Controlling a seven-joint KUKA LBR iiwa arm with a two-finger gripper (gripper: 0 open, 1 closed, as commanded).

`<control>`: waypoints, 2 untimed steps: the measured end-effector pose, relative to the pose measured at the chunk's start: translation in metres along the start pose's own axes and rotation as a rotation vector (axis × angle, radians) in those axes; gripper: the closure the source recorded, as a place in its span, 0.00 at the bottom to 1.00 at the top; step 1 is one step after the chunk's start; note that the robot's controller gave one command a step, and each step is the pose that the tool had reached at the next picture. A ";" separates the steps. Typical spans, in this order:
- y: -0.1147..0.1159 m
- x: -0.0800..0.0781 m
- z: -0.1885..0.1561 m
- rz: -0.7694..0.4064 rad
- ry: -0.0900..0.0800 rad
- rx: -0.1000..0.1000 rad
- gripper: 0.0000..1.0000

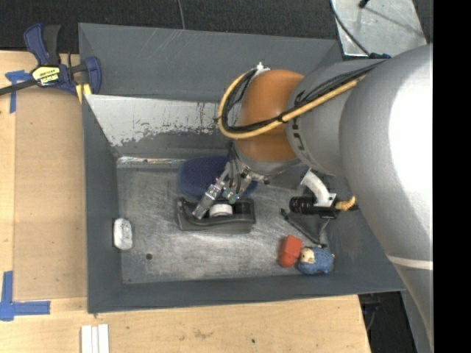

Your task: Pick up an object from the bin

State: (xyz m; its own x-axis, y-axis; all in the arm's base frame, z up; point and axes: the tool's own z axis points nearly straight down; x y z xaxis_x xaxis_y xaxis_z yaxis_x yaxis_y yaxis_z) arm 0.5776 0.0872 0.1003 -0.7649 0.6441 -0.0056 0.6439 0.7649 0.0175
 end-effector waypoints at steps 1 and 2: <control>-0.001 -0.002 0.000 0.008 0.001 0.000 0.00; -0.006 0.000 0.002 -0.034 0.005 0.004 0.00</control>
Offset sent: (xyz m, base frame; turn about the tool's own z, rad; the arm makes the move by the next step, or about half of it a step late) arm -0.0075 -0.0126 -0.0303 0.0397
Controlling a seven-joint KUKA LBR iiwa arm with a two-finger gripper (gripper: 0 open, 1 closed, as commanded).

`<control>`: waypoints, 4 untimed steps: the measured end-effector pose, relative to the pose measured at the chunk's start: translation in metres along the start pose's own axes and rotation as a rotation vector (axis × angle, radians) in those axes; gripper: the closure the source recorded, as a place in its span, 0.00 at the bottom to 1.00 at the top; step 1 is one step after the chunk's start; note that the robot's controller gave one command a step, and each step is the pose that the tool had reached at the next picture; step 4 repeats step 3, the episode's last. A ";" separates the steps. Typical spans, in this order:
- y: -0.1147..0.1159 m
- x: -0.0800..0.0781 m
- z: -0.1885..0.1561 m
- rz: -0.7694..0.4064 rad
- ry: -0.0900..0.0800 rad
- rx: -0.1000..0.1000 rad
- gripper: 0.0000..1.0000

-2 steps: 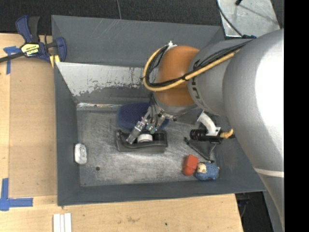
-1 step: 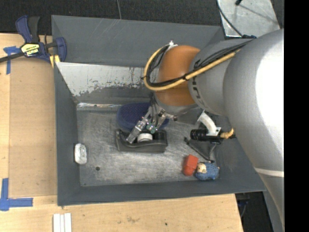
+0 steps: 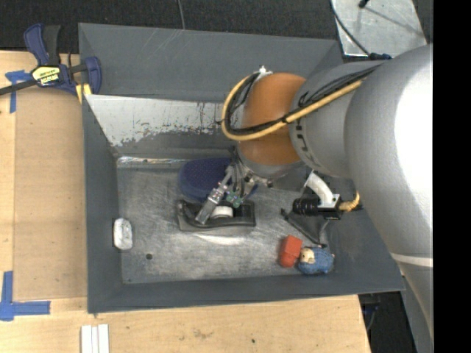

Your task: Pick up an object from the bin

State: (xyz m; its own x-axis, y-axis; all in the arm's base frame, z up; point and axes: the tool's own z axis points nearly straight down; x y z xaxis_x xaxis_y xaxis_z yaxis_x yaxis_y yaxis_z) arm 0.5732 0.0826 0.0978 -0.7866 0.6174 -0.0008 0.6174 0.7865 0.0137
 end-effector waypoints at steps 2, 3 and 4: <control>0.022 -0.042 0.014 -0.187 -0.006 0.001 0.00; 0.022 -0.042 0.015 -0.190 -0.007 0.003 1.00; 0.022 -0.042 0.015 -0.190 -0.007 0.003 1.00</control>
Offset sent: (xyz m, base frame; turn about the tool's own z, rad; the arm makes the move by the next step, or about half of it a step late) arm 0.0524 0.0013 0.0186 -0.1143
